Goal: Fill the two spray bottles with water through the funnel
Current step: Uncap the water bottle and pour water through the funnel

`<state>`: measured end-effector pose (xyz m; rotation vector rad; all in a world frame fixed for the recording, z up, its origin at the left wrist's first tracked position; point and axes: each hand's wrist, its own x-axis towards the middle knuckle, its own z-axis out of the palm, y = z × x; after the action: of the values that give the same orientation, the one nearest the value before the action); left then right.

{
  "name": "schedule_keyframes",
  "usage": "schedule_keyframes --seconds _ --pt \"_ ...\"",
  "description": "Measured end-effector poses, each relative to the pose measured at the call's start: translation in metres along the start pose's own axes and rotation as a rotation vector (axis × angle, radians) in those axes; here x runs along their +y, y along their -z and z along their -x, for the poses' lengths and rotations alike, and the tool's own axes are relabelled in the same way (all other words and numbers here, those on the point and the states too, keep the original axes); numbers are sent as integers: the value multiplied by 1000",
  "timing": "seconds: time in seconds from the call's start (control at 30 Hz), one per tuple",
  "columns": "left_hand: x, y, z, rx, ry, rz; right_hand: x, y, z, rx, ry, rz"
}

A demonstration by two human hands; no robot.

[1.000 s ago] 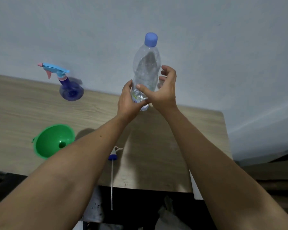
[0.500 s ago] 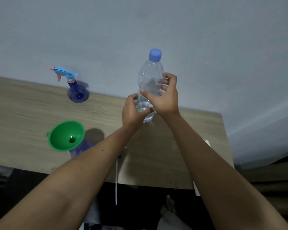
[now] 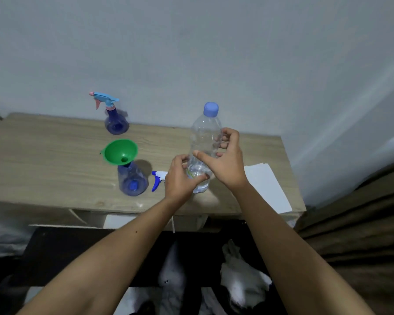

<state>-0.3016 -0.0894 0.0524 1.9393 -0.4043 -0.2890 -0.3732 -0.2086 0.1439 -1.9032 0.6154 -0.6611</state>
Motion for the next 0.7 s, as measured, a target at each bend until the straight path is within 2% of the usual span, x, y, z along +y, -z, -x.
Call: schedule_keyframes --seconds 0.3,0.7 --pt "-12 29 46 -144 -75 -18 -16 6 67 71 -58 42" --pt "-25 42 45 -253 -143 57 -23 2 90 53 -75 61"
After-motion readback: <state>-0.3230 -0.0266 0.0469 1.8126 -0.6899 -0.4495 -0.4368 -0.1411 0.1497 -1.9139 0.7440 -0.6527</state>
